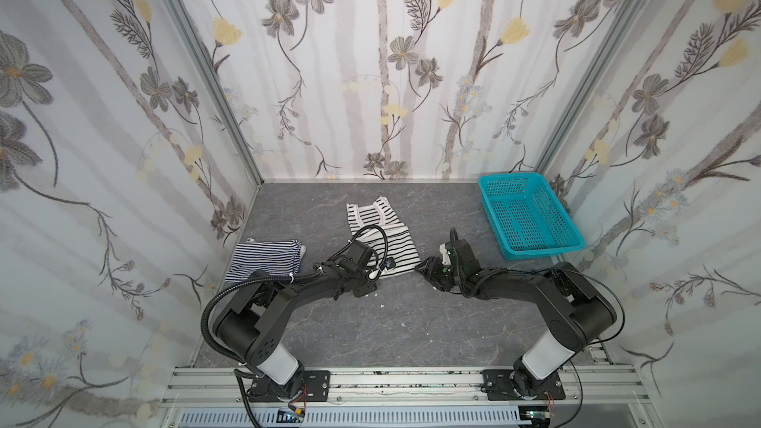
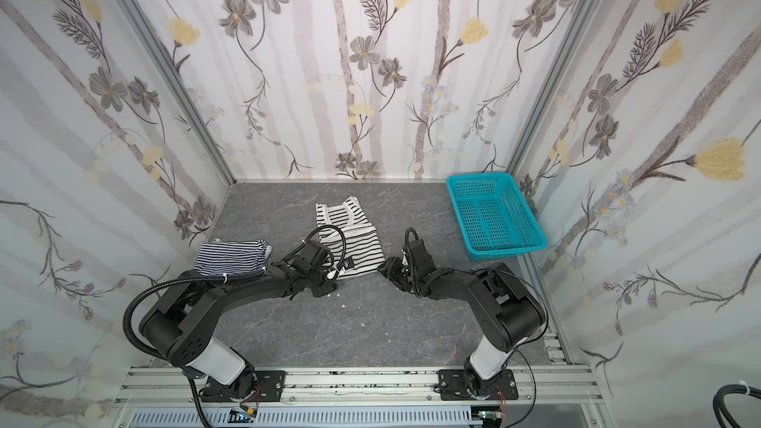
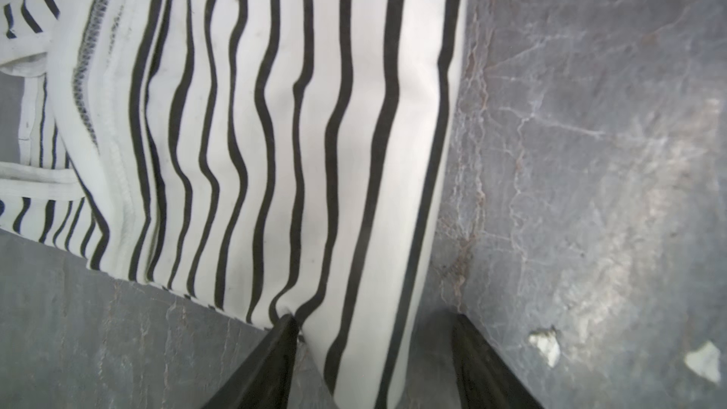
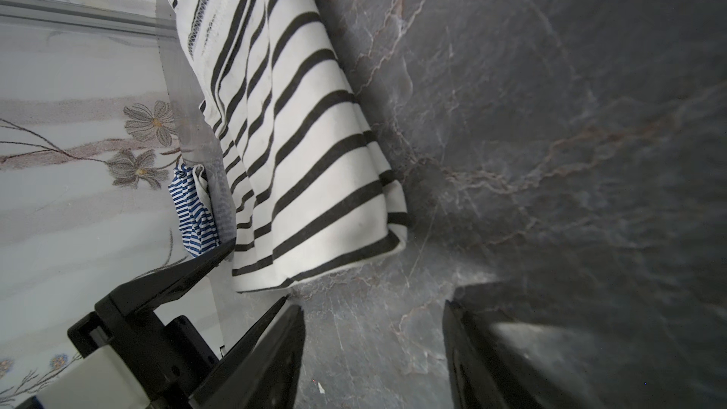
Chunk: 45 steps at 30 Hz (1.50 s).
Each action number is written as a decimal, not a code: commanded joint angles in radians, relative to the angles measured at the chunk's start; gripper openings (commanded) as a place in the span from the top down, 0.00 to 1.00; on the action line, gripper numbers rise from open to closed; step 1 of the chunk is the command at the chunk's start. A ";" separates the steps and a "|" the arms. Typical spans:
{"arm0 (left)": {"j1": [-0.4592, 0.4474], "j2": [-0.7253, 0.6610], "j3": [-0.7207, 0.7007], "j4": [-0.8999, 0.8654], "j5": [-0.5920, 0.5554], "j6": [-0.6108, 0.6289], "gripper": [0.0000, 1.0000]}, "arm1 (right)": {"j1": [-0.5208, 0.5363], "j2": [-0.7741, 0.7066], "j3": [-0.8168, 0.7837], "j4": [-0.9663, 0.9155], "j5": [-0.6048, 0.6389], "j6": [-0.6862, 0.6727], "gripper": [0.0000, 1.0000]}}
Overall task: Fold and stack tank tops
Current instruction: Fold the tank top at the center of the table.
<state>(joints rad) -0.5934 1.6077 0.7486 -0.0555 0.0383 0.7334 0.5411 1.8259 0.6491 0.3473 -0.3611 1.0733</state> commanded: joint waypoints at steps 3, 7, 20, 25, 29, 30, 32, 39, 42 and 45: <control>0.017 0.044 0.019 -0.066 0.003 0.018 0.39 | 0.000 0.018 0.009 0.035 0.005 0.020 0.42; 0.030 0.040 0.026 -0.099 0.012 0.038 0.48 | -0.001 0.019 0.009 0.030 0.008 0.020 0.42; 0.038 0.050 0.036 -0.234 0.098 0.073 0.45 | 0.003 0.067 0.019 0.063 -0.007 0.038 0.43; 0.038 0.085 0.073 -0.234 0.080 0.059 0.59 | -0.001 0.073 0.011 0.070 0.020 0.062 0.45; 0.038 0.096 0.088 -0.234 0.075 0.055 0.74 | -0.014 0.082 -0.020 0.108 0.037 0.103 0.47; 0.038 0.098 0.089 -0.234 0.074 0.055 0.77 | -0.023 0.085 -0.033 0.127 0.037 0.117 0.48; 0.038 0.098 0.085 -0.233 0.071 0.057 0.81 | -0.036 0.087 -0.061 0.166 0.041 0.139 0.49; 0.050 0.094 0.078 -0.233 0.095 0.051 0.88 | -0.063 0.117 -0.060 0.191 0.025 0.137 0.50; 0.054 0.099 0.080 -0.233 0.105 0.048 0.89 | -0.062 0.124 -0.052 0.199 0.014 0.132 0.50; 0.057 0.108 0.085 -0.231 0.112 0.043 0.90 | -0.060 0.122 -0.052 0.199 0.014 0.129 0.50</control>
<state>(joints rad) -0.5407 1.6951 0.8406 -0.1513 0.1764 0.7811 0.4797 1.9366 0.5983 0.6487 -0.3874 1.1961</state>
